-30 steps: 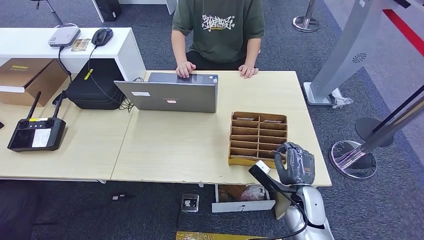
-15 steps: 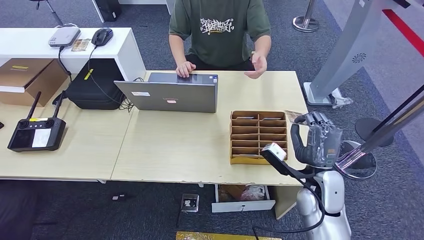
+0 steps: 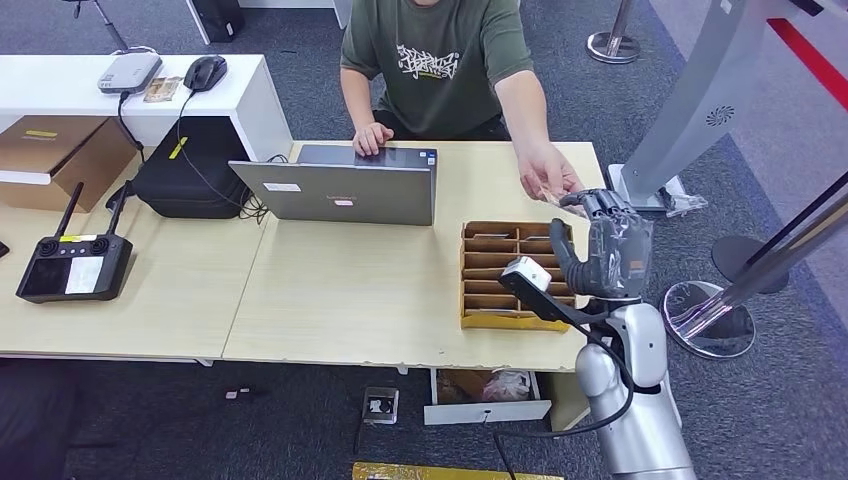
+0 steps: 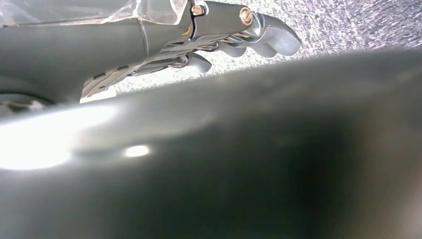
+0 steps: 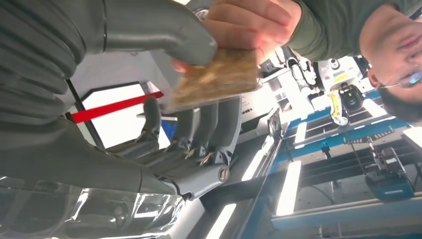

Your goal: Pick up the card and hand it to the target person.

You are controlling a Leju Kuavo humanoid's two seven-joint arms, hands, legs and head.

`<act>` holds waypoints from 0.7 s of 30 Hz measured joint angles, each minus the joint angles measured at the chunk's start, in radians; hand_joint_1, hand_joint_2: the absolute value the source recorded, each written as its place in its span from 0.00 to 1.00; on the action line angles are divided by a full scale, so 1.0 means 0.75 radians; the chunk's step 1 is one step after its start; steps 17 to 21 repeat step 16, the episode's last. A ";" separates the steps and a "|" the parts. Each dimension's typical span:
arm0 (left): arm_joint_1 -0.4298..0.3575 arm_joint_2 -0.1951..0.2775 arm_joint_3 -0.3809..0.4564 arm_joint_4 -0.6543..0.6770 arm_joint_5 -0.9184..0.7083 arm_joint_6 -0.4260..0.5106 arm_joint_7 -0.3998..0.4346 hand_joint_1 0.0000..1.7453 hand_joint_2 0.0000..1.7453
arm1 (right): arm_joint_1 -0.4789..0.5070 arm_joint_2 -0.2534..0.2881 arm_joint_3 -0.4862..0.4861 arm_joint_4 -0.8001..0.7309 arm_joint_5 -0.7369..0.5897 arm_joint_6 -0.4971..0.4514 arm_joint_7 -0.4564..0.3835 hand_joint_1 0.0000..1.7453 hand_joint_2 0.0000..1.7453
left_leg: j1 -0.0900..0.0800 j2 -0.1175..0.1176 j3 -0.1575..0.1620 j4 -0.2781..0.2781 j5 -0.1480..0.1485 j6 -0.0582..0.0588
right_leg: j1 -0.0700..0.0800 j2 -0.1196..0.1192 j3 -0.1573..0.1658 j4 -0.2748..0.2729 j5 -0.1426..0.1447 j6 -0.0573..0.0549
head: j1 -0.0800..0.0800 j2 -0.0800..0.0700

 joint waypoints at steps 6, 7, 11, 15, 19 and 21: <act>0.001 0.003 0.003 0.000 -0.005 0.001 -0.001 0.00 0.00 | 0.043 -0.011 -0.008 -0.002 -0.026 -0.024 -0.003 0.00 1.00 | 0.000 -0.002 0.000 0.000 0.000 0.000 | 0.000 -0.002 0.001 0.000 -0.001 0.000 | 0.000 0.000; 0.002 0.003 0.005 0.000 -0.005 0.002 -0.002 0.00 0.00 | 0.051 -0.012 -0.011 -0.004 -0.034 -0.029 -0.004 0.00 1.00 | 0.000 -0.002 0.000 0.000 0.000 0.000 | 0.000 -0.002 0.001 0.000 -0.001 0.000 | 0.000 0.000; 0.005 0.002 0.014 0.001 -0.001 0.009 -0.004 0.00 0.00 | 0.076 -0.008 -0.025 -0.002 -0.082 -0.025 -0.008 0.00 1.00 | 0.000 -0.003 0.000 0.000 -0.001 0.000 | 0.000 -0.002 0.001 0.000 -0.001 0.000 | 0.000 0.000; 0.010 0.003 0.026 0.003 -0.002 0.010 -0.002 0.00 0.00 | 0.108 0.004 -0.060 0.018 -0.290 0.072 -0.077 0.00 1.00 | 0.000 -0.003 0.001 0.000 -0.001 0.000 | 0.000 -0.003 0.001 0.000 -0.001 0.000 | 0.000 0.000; 0.011 0.003 0.027 0.003 -0.003 0.010 -0.003 0.00 0.00 | 0.113 0.007 -0.066 0.019 -0.327 0.089 -0.093 0.00 1.00 | 0.000 -0.002 0.000 0.000 0.000 0.000 | 0.000 -0.002 0.001 0.000 -0.001 0.000 | 0.000 0.000; 0.011 0.003 0.027 0.003 -0.003 0.010 -0.003 0.00 0.00 | 0.113 0.007 -0.066 0.019 -0.327 0.089 -0.093 0.00 1.00 | 0.000 -0.002 0.000 0.000 0.000 0.000 | 0.000 -0.002 0.001 0.000 -0.001 0.000 | 0.000 0.000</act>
